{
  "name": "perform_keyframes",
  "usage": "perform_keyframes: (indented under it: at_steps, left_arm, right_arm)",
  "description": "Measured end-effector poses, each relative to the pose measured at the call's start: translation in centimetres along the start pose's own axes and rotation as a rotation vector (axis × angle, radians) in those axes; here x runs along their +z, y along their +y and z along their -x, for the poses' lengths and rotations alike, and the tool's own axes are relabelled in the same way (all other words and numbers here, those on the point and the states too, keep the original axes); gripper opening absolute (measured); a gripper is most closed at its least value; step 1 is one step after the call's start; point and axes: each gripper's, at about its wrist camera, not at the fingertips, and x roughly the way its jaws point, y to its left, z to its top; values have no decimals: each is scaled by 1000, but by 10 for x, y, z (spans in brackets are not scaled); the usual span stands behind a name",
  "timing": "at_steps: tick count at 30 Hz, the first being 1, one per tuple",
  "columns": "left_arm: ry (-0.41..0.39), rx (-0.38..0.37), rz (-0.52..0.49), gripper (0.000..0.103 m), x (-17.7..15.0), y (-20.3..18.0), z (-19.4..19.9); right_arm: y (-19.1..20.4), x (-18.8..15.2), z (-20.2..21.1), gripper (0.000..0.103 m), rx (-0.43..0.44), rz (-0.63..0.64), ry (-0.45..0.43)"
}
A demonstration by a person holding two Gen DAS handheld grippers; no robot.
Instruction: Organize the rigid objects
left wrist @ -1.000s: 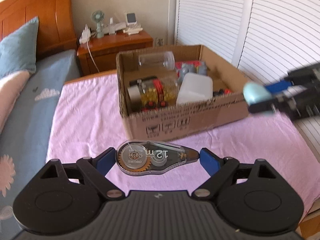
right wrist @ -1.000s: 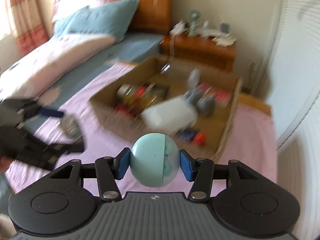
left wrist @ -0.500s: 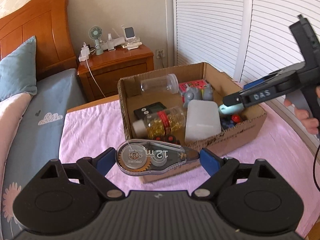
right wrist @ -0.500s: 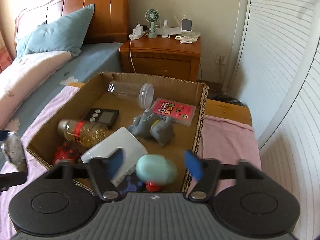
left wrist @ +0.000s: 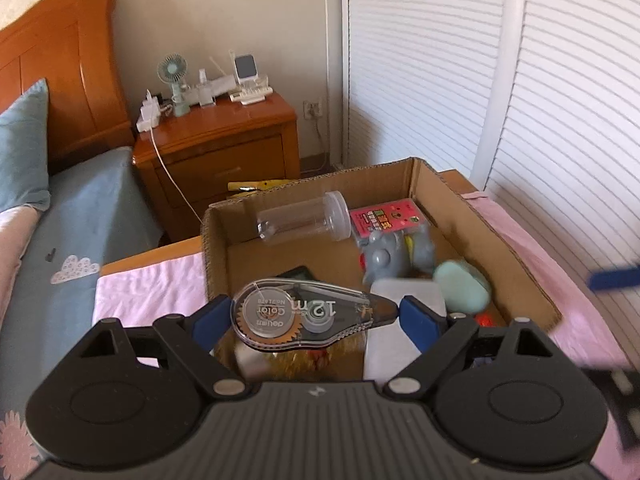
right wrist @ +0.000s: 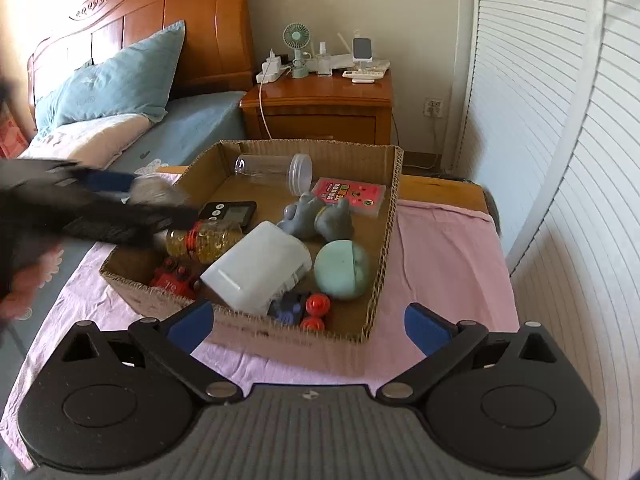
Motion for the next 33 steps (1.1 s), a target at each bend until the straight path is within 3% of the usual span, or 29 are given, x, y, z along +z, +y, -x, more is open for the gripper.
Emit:
perform_keyframes:
  at_steps: [7,12,19,27,33]
  left_arm:
    - [31,32,-6,90,16,-12,-54]
    - [35,61,10,90,17,-10,-58]
    - [-14,106,4,92,9,-9,-4]
    - [-2,105,48,97,-35,-24,80]
    - [1,169,80,97,-68,-41,113]
  right_arm:
    - [-7,-13,5,103,-22,-28,5]
    - [-14,-16,6,103,-26,-59,7]
    - [-9,-15,9,103,-59,-100,21]
    - [7,-20,19,103,-155,-122,68]
    - [24,-31,36,103,-194,-126,63]
